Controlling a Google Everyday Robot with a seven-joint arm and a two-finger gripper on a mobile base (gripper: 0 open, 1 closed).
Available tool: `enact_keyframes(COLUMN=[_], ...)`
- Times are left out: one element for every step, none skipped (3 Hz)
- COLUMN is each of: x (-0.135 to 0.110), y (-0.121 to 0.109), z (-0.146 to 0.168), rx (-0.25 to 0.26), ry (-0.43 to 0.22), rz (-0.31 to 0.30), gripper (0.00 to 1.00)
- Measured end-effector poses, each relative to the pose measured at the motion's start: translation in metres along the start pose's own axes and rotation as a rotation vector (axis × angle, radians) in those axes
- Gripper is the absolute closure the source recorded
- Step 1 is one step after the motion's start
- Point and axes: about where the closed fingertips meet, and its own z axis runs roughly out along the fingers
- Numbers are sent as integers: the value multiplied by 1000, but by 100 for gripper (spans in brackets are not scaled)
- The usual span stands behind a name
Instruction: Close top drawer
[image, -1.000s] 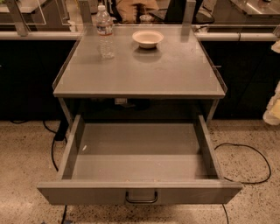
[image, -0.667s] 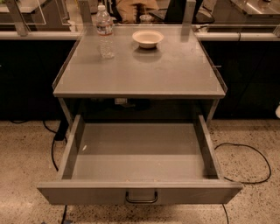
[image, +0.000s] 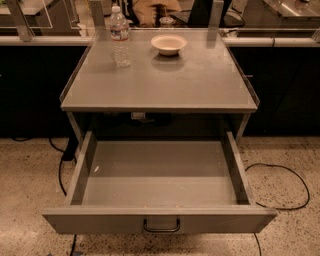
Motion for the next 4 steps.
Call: enact_keyframes(x=[62, 62, 70, 90], y=[-12, -12, -12, -16], z=[9, 9, 4, 3], rx=[47, 47, 68, 96], ry=[23, 23, 22, 29], rz=[13, 13, -33, -98], gripper=[0, 0, 0, 0])
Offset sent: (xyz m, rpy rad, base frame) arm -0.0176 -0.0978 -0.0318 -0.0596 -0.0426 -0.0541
